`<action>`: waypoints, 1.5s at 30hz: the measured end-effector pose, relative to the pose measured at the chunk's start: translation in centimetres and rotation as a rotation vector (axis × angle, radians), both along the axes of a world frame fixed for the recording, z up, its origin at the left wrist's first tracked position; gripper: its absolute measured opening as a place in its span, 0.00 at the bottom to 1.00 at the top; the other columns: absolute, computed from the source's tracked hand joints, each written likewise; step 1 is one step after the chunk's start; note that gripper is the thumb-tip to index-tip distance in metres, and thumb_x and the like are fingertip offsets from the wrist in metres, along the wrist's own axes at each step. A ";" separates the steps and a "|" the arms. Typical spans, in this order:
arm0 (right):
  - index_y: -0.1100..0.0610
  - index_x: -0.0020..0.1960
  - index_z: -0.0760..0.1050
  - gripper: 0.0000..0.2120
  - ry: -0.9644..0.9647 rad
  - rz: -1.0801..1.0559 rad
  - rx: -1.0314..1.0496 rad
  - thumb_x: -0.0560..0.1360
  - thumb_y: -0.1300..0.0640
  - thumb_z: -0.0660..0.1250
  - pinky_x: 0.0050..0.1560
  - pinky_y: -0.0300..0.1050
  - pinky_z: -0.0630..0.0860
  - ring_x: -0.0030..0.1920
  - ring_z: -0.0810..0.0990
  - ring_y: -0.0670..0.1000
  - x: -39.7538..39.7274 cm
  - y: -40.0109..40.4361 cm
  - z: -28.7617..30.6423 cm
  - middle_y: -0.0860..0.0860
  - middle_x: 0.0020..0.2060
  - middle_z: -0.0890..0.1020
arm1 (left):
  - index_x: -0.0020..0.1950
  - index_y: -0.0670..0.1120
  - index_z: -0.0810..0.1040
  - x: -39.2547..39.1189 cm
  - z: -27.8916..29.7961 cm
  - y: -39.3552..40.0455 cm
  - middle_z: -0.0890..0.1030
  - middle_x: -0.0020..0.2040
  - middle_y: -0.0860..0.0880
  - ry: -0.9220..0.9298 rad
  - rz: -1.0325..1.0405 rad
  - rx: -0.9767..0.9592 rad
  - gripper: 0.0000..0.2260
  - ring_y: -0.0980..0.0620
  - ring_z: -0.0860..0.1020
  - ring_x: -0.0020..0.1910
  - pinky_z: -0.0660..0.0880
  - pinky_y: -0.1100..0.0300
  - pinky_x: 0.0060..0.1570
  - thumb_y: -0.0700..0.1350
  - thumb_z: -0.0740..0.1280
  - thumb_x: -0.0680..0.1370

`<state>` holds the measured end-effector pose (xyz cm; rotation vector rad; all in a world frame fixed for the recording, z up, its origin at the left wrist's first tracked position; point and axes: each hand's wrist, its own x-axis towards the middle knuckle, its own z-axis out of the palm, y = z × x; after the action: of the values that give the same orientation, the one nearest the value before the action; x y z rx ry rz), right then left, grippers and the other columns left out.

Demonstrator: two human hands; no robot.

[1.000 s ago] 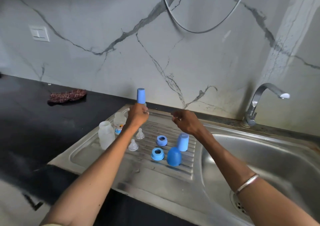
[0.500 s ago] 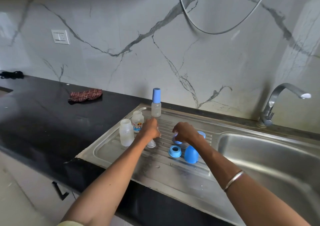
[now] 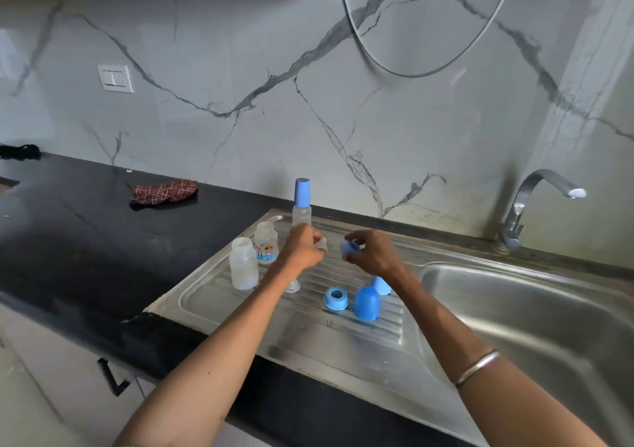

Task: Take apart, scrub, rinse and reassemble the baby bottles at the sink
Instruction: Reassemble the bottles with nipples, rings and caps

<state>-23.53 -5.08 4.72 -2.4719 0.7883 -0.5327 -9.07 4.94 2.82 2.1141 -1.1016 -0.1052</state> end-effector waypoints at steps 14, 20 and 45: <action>0.57 0.63 0.79 0.22 -0.382 -0.112 0.194 0.71 0.54 0.77 0.47 0.38 0.76 0.47 0.83 0.51 -12.9 -2.8 1.4 0.53 0.52 0.84 | 0.49 0.40 0.86 -13.5 2.0 -4.9 0.84 0.38 0.50 0.312 -0.140 -0.338 0.16 0.69 0.78 0.31 0.75 0.71 0.36 0.36 0.83 0.63; 0.56 0.61 0.80 0.20 -0.471 -0.228 0.263 0.71 0.55 0.78 0.47 0.39 0.79 0.46 0.84 0.47 -17.4 -5.8 -1.7 0.51 0.53 0.84 | 0.54 0.40 0.85 -18.6 0.4 -8.5 0.84 0.43 0.53 0.376 -0.197 -0.429 0.17 0.72 0.79 0.34 0.77 0.71 0.42 0.32 0.79 0.67; 0.54 0.55 0.80 0.15 -0.602 -0.375 0.411 0.70 0.56 0.78 0.45 0.33 0.79 0.44 0.84 0.40 -21.5 -10.1 -6.7 0.48 0.46 0.85 | 0.62 0.41 0.81 -23.3 -4.7 -13.7 0.86 0.50 0.47 0.370 -0.301 -0.419 0.13 0.53 0.84 0.48 0.80 0.54 0.55 0.38 0.67 0.78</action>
<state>-45.02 -15.23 -1.95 -1.6579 0.9810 -1.0623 -32.40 -8.77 -1.91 1.4779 -1.0949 -0.3603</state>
